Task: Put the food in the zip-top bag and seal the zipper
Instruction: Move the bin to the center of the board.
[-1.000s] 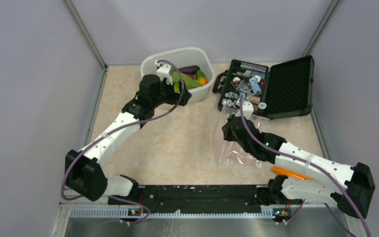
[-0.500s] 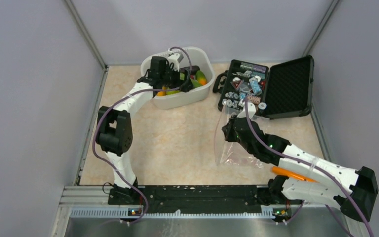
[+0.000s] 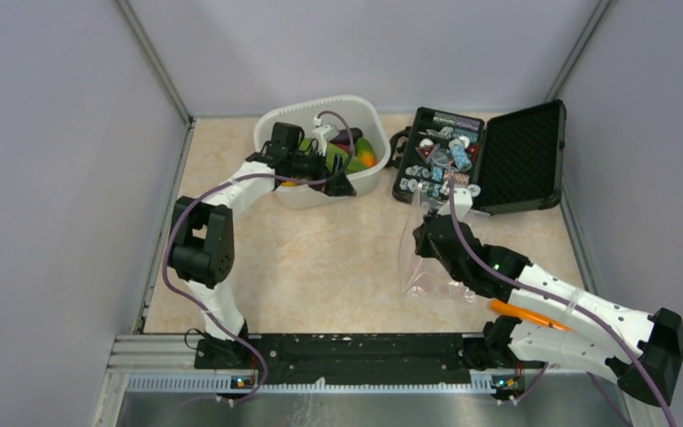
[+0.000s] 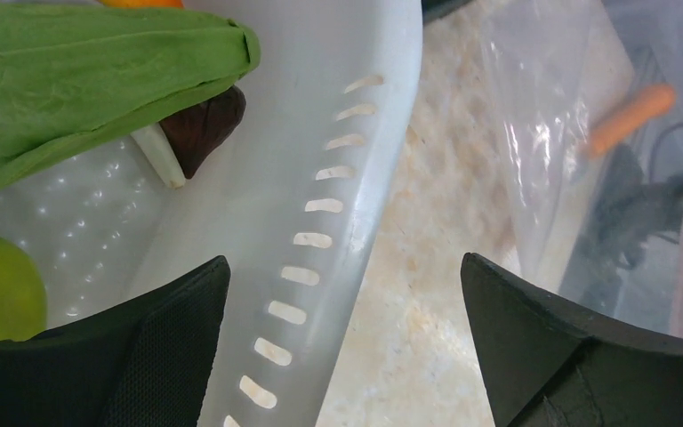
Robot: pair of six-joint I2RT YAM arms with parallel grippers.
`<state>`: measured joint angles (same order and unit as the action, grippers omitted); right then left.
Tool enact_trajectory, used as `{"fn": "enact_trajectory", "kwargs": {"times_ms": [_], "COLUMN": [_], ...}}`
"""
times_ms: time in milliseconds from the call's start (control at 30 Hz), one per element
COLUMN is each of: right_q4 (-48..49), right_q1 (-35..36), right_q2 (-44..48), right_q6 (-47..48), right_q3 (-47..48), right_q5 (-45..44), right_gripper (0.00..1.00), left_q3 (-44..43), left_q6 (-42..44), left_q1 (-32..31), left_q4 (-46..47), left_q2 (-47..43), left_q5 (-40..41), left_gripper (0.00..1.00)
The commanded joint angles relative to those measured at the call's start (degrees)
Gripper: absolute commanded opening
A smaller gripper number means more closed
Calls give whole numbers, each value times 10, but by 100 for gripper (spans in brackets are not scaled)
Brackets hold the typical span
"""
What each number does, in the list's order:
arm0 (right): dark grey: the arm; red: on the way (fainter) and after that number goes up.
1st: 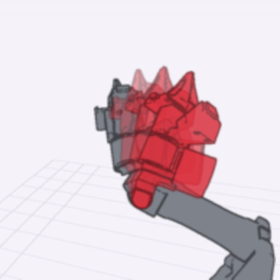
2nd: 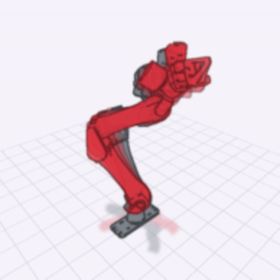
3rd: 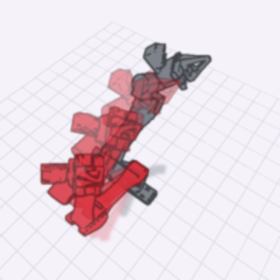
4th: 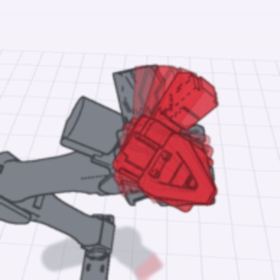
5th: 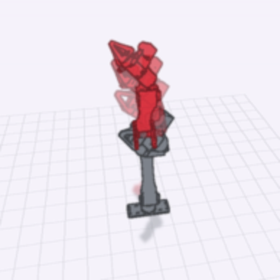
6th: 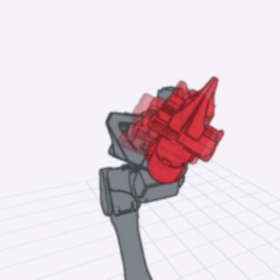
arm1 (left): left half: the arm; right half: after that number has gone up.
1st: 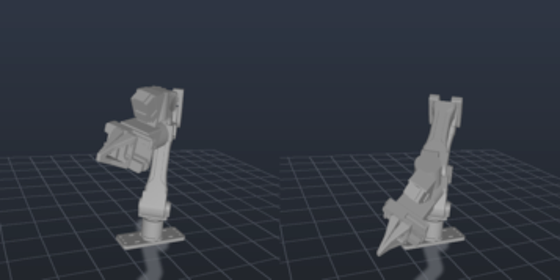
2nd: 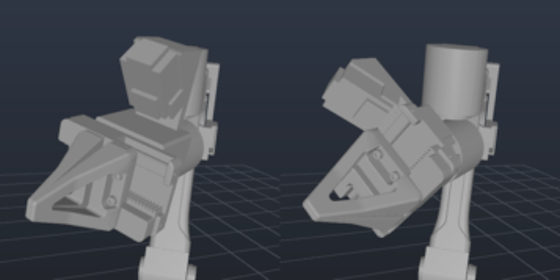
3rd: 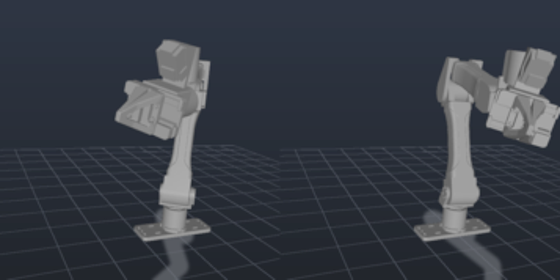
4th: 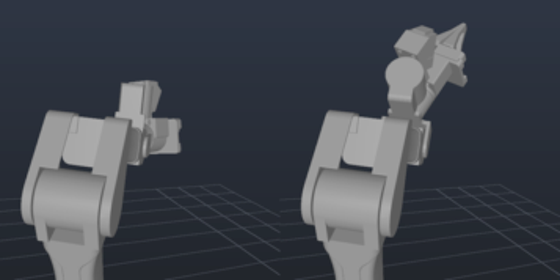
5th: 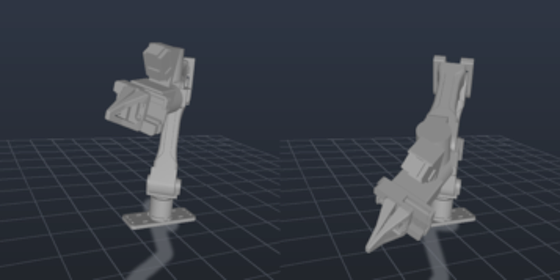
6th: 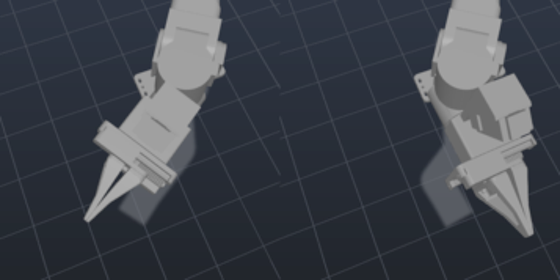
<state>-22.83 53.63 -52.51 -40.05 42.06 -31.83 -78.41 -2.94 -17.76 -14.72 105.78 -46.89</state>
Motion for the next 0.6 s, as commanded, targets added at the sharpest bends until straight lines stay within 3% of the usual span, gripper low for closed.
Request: {"fn": "enact_trajectory", "kwargs": {"times_ms": [0, 233, 433, 567], "right_q4": [-13, -48, -79, -122], "right_q1": [-11, -31, -34, -34], "right_q2": [20, 26, 44, 35], "right_q6": [11, 17, 17, 25], "right_q3": [16, 16, 9, 31], "right_q5": [-39, -60, -60, -68], "right_gripper": [0, 0, 0, 0], "left_q3": [37, 95, 189, 208], "left_q6": [24, 26, -111, -132], "left_q1": [-26, -144, -184, -185], "left_q4": [-67, -100, 63, 88], "left_q2": [-53, -103, -175, -226], "left_q5": [-44, 19, 45, 113], "left_gripper": [98, 96, 94, 96]}}
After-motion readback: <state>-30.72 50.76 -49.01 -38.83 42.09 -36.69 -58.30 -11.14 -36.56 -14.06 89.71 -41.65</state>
